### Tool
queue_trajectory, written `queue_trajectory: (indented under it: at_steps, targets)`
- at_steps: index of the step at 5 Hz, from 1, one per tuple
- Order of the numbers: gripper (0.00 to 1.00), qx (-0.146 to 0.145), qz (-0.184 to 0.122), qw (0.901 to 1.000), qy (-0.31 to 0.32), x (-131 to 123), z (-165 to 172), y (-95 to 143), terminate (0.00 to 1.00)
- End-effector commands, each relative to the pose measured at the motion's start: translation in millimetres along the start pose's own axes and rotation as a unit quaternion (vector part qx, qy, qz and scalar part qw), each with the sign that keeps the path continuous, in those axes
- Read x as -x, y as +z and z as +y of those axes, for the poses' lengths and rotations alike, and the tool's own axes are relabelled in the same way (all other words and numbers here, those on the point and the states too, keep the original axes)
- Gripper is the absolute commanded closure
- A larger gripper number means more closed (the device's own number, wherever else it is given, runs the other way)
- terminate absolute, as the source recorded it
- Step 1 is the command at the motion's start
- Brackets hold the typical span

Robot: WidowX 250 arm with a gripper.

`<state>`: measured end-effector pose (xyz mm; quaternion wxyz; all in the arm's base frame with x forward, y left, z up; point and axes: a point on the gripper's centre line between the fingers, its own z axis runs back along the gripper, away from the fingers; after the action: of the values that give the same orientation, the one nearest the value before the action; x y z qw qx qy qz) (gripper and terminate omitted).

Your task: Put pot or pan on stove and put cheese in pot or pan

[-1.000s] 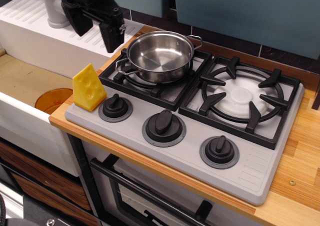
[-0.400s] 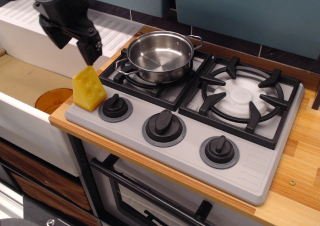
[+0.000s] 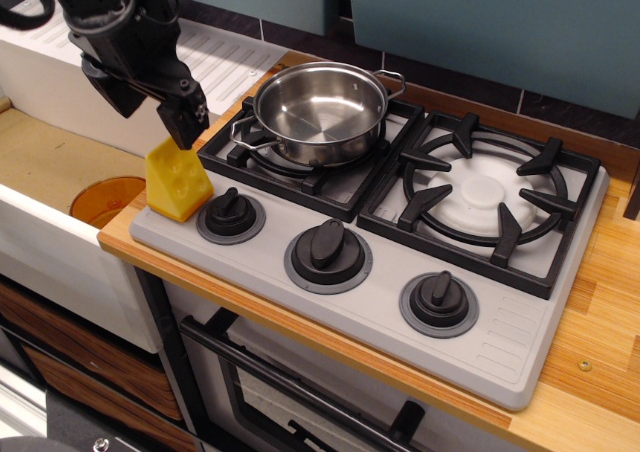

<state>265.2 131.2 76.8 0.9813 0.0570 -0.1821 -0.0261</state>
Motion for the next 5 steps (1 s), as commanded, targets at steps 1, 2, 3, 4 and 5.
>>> queue_trajectory:
  at_steps: [1, 2, 3, 4, 5]
  targets:
    - [0.0, -0.005, -0.029, 0.9996, 0.005, -4, -8, -3, 0.0]
    - [0.0, -0.002, -0.038, 0.9993, 0.006, 1, -14, -11, 0.0]
    - [0.0, 0.004, -0.044, 0.999, 0.006, 5, -20, -16, 0.0]
    - [0.0, 0.008, -0.049, 0.9988, 0.008, 7, -25, -20, 0.0]
    - [0.0, 0.011, -0.052, 0.9985, 0.01, 8, -28, -22, 0.0]
